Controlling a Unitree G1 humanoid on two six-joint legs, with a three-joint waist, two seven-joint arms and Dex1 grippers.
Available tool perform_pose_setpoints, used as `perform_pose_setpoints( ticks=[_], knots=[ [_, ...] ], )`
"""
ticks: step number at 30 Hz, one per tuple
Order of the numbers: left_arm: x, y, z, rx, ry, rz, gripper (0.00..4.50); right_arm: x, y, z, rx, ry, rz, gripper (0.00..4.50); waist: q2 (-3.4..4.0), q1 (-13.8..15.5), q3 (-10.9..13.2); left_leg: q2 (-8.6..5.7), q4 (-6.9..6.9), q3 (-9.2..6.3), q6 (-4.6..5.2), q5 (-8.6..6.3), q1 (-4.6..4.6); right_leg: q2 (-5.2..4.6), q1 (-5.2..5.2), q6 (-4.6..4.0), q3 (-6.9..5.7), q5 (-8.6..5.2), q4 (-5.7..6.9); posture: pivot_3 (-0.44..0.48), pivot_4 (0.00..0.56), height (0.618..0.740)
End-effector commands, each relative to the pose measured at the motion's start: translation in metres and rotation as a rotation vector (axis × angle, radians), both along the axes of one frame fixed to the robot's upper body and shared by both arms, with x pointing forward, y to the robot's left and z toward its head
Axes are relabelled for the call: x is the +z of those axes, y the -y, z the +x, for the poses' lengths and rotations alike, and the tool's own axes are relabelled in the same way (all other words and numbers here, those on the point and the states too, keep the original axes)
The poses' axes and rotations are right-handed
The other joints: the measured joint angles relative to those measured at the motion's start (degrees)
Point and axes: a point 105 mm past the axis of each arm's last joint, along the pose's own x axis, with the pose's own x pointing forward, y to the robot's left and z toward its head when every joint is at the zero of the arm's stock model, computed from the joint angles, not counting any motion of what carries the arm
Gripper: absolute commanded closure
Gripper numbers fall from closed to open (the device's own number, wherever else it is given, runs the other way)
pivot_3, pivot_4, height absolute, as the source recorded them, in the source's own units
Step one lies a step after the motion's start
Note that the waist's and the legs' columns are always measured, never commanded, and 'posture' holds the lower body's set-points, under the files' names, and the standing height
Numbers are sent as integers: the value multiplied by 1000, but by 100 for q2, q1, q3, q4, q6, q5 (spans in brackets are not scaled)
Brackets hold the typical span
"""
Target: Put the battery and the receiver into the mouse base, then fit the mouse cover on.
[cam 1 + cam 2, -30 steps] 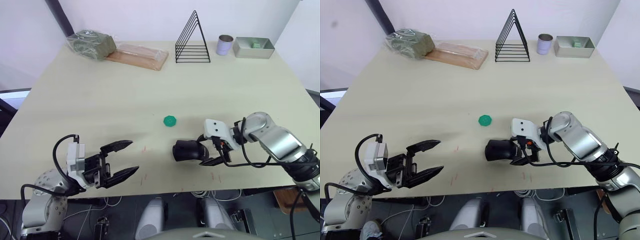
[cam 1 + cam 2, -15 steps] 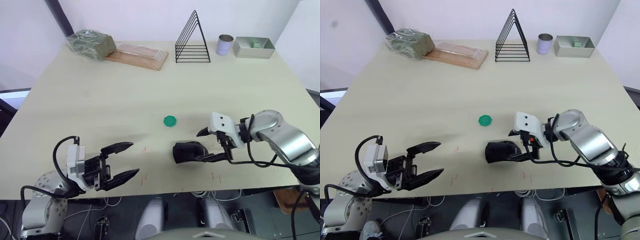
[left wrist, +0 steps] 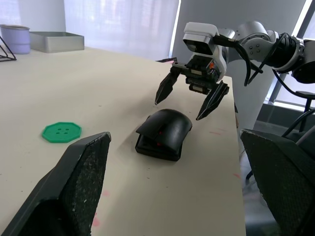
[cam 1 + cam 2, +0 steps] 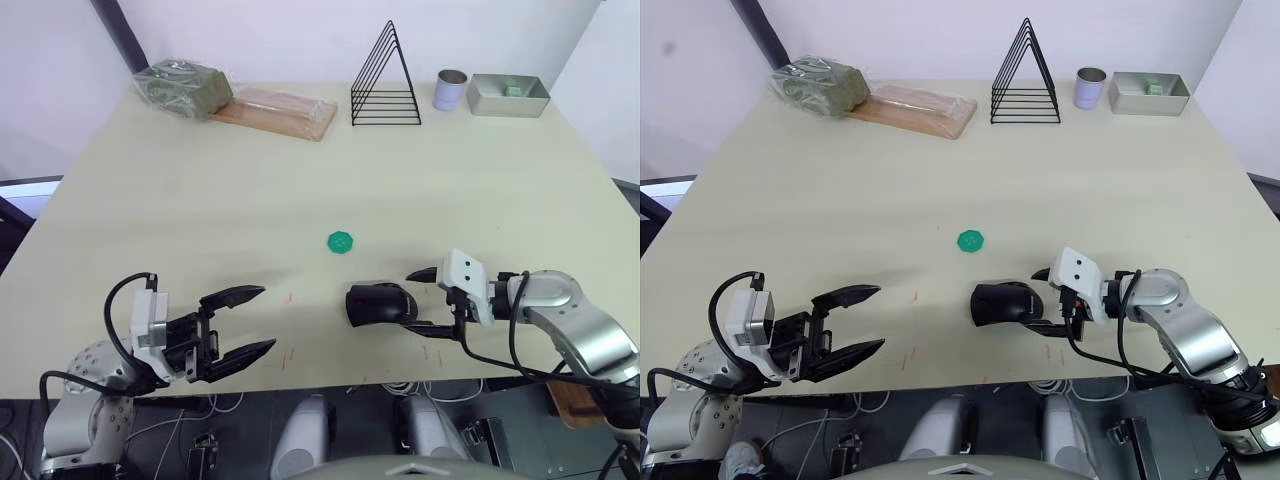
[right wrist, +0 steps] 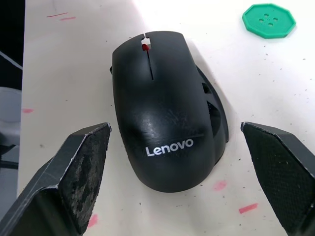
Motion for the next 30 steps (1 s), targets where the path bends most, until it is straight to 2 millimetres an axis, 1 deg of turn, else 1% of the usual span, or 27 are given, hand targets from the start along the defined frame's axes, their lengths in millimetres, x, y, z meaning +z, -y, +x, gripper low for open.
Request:
perform_pose_setpoints(
  ticks=[1,12,24,30],
  knots=[
    [3,-2,-1,-11,22,13,0,6,-1,0,11,41,15,51,0,1,0,0,0,1,0,0,0,0,0,0,0,0,0,0,150,740],
    [2,-4,-1,-8,22,17,0,-6,0,-1,17,51,-15,51,0,2,0,0,0,-1,0,0,0,0,0,0,0,0,0,0,150,740],
    [2,-3,-2,-9,25,16,0,-13,2,-2,4,52,-11,51,0,3,0,0,0,0,0,0,1,0,1,0,0,0,0,0,150,740],
    [2,-2,-2,-11,26,18,0,-13,0,-1,3,63,-9,51,0,3,0,0,0,-1,0,0,1,0,1,0,0,0,0,0,150,740]
  ],
)
